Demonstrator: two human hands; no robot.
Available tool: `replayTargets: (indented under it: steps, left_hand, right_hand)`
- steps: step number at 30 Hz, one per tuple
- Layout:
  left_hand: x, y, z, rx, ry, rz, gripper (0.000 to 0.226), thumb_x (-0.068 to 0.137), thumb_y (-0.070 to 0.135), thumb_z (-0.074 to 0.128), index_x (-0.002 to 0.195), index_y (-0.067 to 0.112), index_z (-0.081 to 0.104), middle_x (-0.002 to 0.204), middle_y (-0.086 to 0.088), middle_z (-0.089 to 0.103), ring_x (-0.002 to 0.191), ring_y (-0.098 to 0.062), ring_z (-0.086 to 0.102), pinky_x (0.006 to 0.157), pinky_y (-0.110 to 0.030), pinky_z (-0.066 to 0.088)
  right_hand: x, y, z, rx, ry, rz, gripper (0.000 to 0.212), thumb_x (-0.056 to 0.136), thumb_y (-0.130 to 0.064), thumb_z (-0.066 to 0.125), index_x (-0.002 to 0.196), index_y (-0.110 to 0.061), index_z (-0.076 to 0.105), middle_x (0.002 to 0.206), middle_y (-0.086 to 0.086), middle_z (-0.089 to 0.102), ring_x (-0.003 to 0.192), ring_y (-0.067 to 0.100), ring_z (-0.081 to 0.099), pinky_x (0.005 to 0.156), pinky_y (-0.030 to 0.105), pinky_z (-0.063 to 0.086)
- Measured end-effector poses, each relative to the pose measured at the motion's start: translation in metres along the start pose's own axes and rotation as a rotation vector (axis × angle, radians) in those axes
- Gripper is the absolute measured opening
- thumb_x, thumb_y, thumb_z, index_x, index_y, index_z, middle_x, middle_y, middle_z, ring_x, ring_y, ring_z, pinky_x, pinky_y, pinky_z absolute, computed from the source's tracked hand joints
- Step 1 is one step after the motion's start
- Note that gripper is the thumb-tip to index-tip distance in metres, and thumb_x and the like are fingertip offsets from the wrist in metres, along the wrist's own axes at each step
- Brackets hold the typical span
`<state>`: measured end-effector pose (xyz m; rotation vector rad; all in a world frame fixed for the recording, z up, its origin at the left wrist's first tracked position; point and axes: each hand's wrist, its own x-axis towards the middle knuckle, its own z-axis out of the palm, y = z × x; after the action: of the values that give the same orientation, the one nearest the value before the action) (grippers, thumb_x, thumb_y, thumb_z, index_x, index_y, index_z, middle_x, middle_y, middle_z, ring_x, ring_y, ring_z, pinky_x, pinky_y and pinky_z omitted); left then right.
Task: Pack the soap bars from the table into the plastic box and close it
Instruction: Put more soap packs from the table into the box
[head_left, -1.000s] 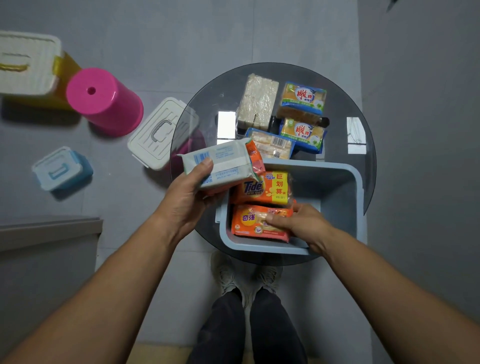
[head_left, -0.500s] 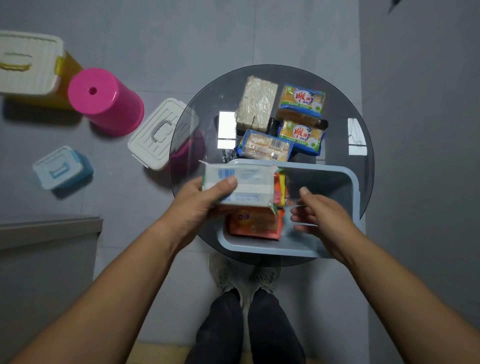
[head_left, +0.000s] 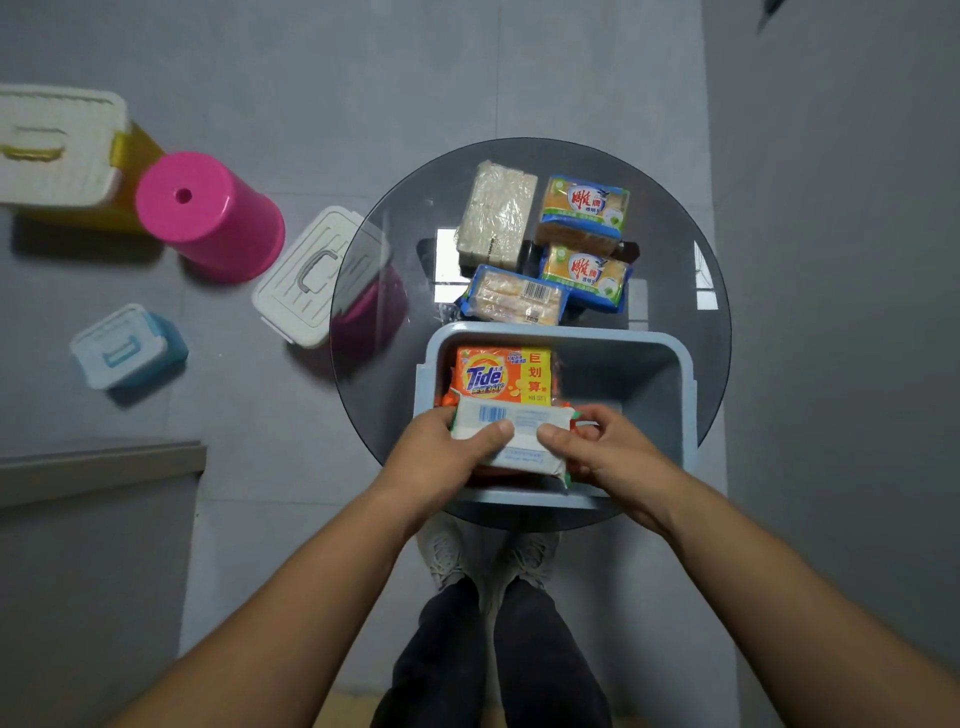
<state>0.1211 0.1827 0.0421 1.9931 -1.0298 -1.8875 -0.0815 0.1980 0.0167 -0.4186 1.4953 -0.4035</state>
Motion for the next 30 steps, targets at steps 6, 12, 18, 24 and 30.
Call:
replayTargets:
  steps: [6,12,18,24,30]
  left_hand:
    - [0.006,0.002,0.001,0.257,0.072,-0.034,0.031,0.098,0.037,0.061,0.123,0.019,0.069,0.119,0.000,0.074,0.105,-0.018,0.069,0.098,-0.043,0.056]
    - [0.005,0.010,-0.003,0.838,0.223,0.024,0.042,0.088,0.059,0.060,0.108,0.025,0.073,0.098,0.004,0.075,0.089,-0.019,0.069,0.078,-0.040,0.061]
    - [0.007,0.014,-0.004,0.844,0.225,0.027,0.037,0.086,0.056,0.067,0.104,0.024,0.074,0.096,0.006,0.076,0.084,-0.016,0.070,0.076,-0.038,0.062]
    - [0.006,0.015,-0.002,0.698,0.192,0.028,0.031,0.088,0.049,0.069,0.106,0.025,0.073,0.099,0.007,0.076,0.086,-0.015,0.071,0.079,-0.039,0.062]
    - [0.003,0.010,-0.001,0.527,0.208,0.027,0.028,0.088,0.042,0.073,0.108,0.022,0.073,0.093,0.010,0.070,0.089,-0.013,0.070,0.083,-0.040,0.062]
  right_hand:
    - [0.014,0.001,0.004,0.018,-0.023,0.046,0.050,0.080,-0.018,0.082,0.122,-0.008,0.057,0.106,0.011,0.077,0.092,0.022,0.077,0.082,0.032,0.061]
    - [0.014,0.000,0.001,-0.071,-0.044,0.059,0.037,0.080,-0.023,0.082,0.111,-0.015,0.063,0.100,0.006,0.076,0.090,0.019,0.077,0.087,0.034,0.060]
    - [0.015,-0.001,0.000,-0.134,-0.028,0.009,0.039,0.080,-0.026,0.083,0.111,-0.013,0.063,0.102,0.008,0.078,0.090,0.020,0.077,0.089,0.039,0.060]
    - [0.009,-0.001,0.002,-0.220,-0.012,-0.084,0.026,0.084,-0.033,0.078,0.104,-0.023,0.065,0.102,0.001,0.078,0.092,0.015,0.075,0.090,0.037,0.059]
    - [0.005,0.002,-0.001,-0.115,0.040,-0.098,0.020,0.084,-0.025,0.079,0.099,-0.015,0.068,0.096,0.004,0.078,0.089,0.017,0.075,0.083,0.032,0.060]
